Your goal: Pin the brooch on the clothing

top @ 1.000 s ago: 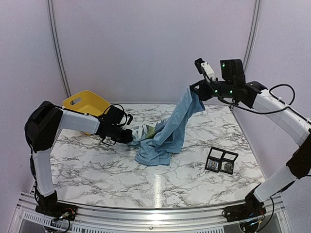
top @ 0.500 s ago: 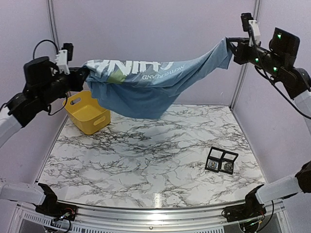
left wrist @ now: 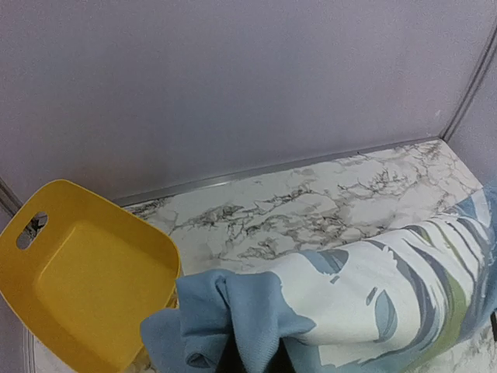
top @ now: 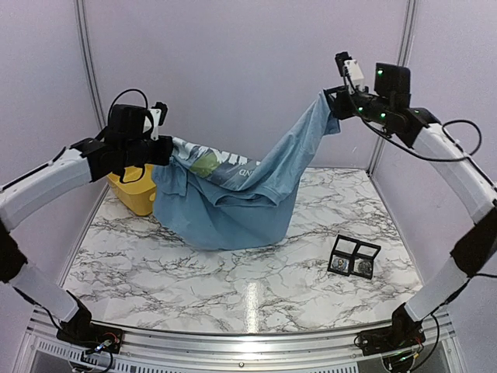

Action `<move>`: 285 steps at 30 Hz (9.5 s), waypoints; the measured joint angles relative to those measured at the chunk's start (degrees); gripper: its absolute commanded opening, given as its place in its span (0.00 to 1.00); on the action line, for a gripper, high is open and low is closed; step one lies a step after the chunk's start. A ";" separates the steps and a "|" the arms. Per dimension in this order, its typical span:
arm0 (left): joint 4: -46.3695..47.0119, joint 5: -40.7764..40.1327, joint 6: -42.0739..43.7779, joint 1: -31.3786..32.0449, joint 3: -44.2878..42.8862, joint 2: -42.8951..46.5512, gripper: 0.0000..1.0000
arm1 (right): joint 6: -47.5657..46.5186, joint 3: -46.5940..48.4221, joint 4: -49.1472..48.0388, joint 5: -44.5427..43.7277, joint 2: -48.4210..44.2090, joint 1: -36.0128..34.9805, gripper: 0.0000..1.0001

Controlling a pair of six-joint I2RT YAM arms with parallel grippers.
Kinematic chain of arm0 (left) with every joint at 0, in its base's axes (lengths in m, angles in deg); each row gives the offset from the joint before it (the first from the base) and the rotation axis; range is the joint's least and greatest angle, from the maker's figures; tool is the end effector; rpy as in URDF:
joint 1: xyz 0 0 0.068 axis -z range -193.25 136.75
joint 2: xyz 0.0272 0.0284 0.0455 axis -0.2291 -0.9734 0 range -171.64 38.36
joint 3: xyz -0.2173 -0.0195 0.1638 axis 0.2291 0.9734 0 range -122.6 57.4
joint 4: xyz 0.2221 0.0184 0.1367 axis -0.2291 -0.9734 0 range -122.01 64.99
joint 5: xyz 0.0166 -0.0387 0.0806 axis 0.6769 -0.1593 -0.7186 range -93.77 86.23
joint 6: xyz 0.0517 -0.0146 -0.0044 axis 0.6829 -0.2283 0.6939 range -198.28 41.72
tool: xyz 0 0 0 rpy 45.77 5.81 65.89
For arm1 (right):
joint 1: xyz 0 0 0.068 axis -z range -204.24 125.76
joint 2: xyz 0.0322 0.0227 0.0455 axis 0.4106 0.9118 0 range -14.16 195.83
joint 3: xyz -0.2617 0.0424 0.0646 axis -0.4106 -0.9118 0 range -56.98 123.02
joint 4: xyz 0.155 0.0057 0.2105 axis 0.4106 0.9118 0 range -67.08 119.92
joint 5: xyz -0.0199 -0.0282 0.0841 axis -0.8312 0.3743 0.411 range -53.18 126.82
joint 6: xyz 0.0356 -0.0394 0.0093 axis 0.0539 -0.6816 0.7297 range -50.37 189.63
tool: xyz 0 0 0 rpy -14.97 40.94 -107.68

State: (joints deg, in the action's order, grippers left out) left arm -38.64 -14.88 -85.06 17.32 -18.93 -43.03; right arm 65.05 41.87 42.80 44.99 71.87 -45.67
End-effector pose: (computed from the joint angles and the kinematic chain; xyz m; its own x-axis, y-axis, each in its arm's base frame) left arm 0.2902 -0.1634 0.3779 -0.3142 0.0510 -0.9480 0.3068 0.9504 -0.0506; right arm 0.3106 0.1274 0.4763 -0.0748 -0.1143 -0.9906 -0.5003 0.8636 -0.0619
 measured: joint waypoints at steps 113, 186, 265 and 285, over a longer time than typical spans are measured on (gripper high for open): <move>-10.38 -8.72 1.90 2.29 8.50 -4.79 0.58 | 0.52 -10.32 8.31 -7.17 18.62 1.29 0.45; -29.09 9.01 -23.37 15.50 26.08 19.58 0.54 | 13.79 -32.98 24.26 12.72 3.08 -18.25 0.12; -14.40 -7.87 -65.20 2.73 52.35 19.63 0.13 | 11.39 21.68 8.66 -6.05 58.07 4.24 0.00; -6.32 -11.50 -21.57 4.35 -3.37 -29.68 0.19 | 7.96 -11.28 11.06 -6.80 20.00 -1.99 0.00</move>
State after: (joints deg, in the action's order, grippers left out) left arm -44.96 -26.38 -106.64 21.67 -22.30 -72.71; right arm 73.01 30.59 53.86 38.19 91.87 -47.66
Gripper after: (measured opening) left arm 0.193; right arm 0.001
